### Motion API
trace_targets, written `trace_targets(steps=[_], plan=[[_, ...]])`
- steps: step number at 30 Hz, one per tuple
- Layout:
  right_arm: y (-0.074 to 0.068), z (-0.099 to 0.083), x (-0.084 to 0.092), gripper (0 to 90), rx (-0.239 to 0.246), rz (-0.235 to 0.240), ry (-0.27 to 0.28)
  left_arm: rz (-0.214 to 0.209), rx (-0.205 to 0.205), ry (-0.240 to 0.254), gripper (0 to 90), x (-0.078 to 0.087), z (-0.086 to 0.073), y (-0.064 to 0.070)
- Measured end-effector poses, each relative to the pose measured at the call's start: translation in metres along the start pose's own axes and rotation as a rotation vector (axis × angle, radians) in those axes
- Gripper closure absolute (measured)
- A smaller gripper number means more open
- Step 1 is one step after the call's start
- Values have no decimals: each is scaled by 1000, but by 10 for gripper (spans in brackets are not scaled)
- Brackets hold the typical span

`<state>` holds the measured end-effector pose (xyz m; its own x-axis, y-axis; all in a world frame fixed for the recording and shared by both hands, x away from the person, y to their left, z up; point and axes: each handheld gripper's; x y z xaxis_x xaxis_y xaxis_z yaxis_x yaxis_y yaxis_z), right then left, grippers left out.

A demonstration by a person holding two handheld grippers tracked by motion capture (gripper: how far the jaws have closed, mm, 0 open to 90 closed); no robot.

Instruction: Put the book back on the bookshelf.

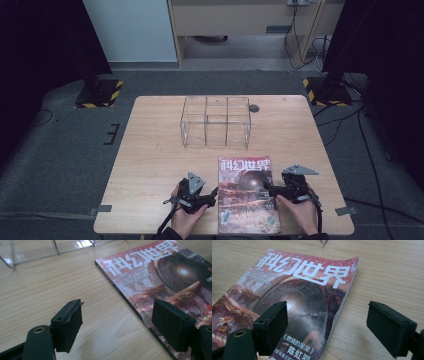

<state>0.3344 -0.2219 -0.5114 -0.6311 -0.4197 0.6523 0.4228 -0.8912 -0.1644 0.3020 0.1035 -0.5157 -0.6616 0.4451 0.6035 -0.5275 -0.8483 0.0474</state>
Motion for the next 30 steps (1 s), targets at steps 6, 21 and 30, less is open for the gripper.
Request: trace_targets(steps=[6,21,30], plan=[[-2,-8,-5,192,-16,10,-17,-28,-24,-48,266,-8,-6,12],[-6,-14,-14,253,-33,52,-36,-84,-25,-61,349,-16,-11,31],[-9,-16,-15,269,-67,80,-12,-103,-13,-64,348,-20,-9,38]])
Point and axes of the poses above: each handheld gripper's, and its own axes: x roughly backward along the jaws, z roughly out of its top, y roughly to its right
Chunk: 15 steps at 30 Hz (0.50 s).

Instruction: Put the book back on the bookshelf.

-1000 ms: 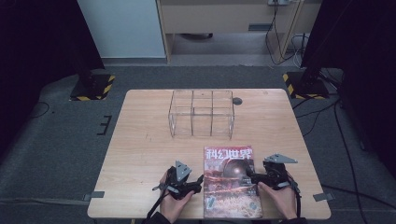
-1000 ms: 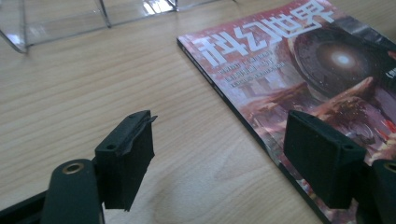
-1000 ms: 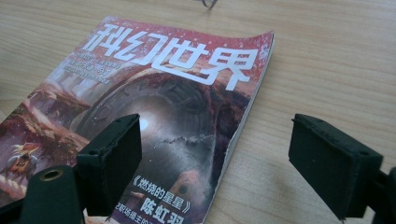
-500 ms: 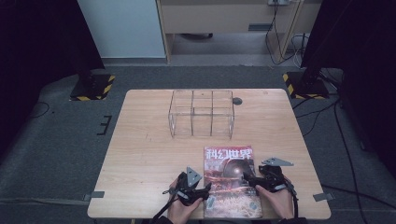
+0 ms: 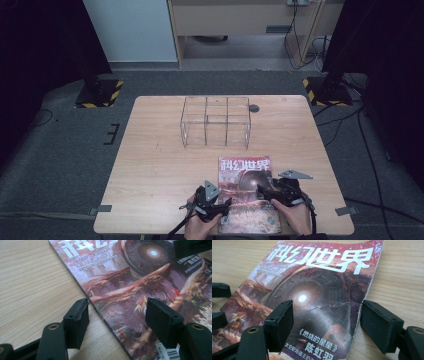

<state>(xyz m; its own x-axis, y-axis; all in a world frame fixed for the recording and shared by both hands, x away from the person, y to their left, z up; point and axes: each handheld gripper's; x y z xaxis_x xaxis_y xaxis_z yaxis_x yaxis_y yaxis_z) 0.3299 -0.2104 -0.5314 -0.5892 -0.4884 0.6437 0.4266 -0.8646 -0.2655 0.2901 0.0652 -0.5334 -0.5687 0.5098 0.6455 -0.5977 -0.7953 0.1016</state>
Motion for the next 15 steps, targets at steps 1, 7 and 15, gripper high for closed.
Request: trace_targets(steps=[1,7,15], plan=[[0,0,0,269,-11,3,3,-2,0,0,352,0,0,1],[3,-2,1,268,-58,24,27,-2,-4,-2,347,-2,1,5],[10,-2,4,341,-132,48,40,-5,-5,-2,341,-3,1,5]])
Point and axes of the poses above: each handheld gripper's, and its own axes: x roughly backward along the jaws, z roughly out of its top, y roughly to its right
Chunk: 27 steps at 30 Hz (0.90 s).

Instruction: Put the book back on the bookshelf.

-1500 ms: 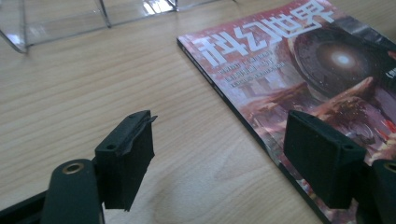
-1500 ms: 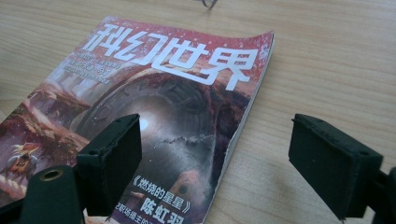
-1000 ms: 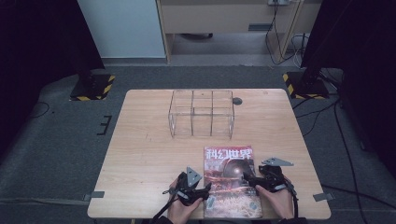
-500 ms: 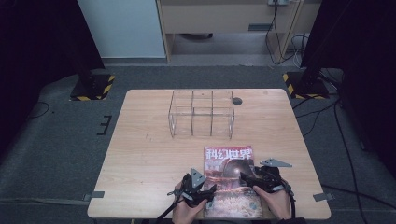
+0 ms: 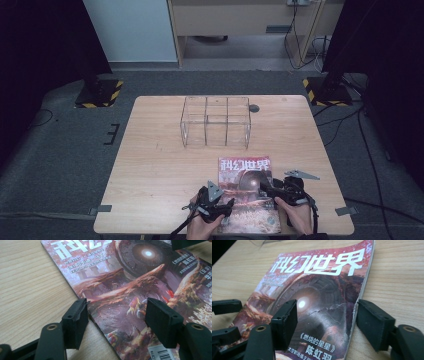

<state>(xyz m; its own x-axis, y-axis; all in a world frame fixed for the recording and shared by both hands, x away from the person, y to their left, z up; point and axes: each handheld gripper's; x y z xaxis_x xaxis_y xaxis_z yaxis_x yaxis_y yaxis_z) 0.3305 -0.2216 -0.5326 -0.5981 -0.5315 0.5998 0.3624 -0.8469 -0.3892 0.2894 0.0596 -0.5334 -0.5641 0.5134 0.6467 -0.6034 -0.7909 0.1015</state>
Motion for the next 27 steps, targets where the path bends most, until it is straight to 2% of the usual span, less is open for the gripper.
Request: trace_targets(steps=[12,16,19,20,22,23,27], plan=[[3,1,8,361,-81,77,58,1,1,0,337,0,0,0],[2,2,11,392,-132,167,104,1,2,0,337,0,0,0],[-5,1,9,380,-104,175,90,1,3,0,337,0,0,0],[-8,1,8,373,-86,157,83,1,3,0,337,0,0,0],[-9,0,6,350,-75,161,46,1,4,1,336,0,0,0],[-10,-2,4,350,-56,147,34,0,4,1,337,0,0,0],[-11,-2,2,342,-24,139,16,0,4,1,337,0,0,0]])
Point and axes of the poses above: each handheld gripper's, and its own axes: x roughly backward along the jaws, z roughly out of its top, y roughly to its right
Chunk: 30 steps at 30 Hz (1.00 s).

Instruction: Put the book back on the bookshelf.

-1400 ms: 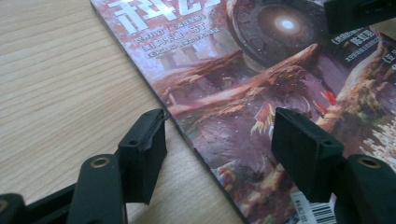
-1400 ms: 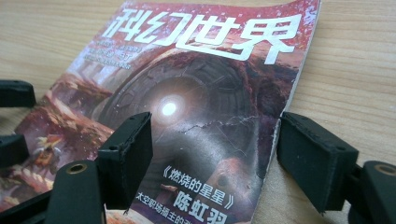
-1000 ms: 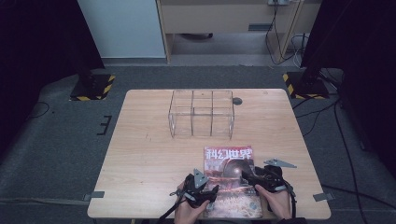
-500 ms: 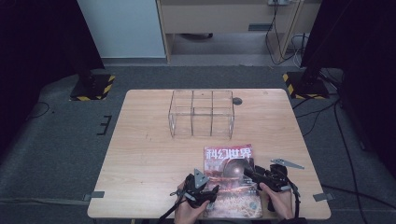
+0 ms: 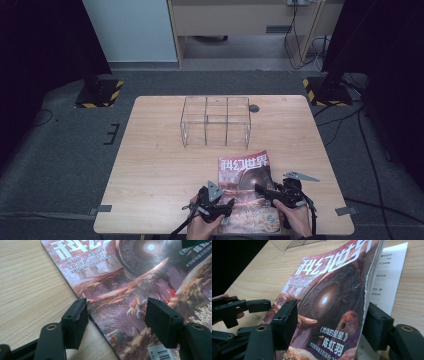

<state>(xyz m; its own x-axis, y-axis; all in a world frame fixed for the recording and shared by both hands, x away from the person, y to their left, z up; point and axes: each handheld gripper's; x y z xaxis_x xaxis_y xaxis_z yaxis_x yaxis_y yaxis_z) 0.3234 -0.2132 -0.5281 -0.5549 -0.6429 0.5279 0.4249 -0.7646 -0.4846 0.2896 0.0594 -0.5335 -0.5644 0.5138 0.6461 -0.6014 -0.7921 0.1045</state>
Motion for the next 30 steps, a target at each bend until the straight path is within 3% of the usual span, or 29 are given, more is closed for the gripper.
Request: trace_targets(steps=[7,11,19,27,30], plan=[[4,5,-9,329,83,-19,-47,-4,-2,-1,335,0,0,-1],[7,7,-11,372,81,-26,-61,-5,-4,-2,333,0,0,-1],[-3,8,-12,522,178,-130,-84,-7,-4,-2,331,0,0,-1],[-5,12,-8,680,140,-151,-105,-10,-9,-4,316,0,1,-1],[-6,14,-6,751,124,-139,-96,-18,-2,-3,303,0,0,-3]])
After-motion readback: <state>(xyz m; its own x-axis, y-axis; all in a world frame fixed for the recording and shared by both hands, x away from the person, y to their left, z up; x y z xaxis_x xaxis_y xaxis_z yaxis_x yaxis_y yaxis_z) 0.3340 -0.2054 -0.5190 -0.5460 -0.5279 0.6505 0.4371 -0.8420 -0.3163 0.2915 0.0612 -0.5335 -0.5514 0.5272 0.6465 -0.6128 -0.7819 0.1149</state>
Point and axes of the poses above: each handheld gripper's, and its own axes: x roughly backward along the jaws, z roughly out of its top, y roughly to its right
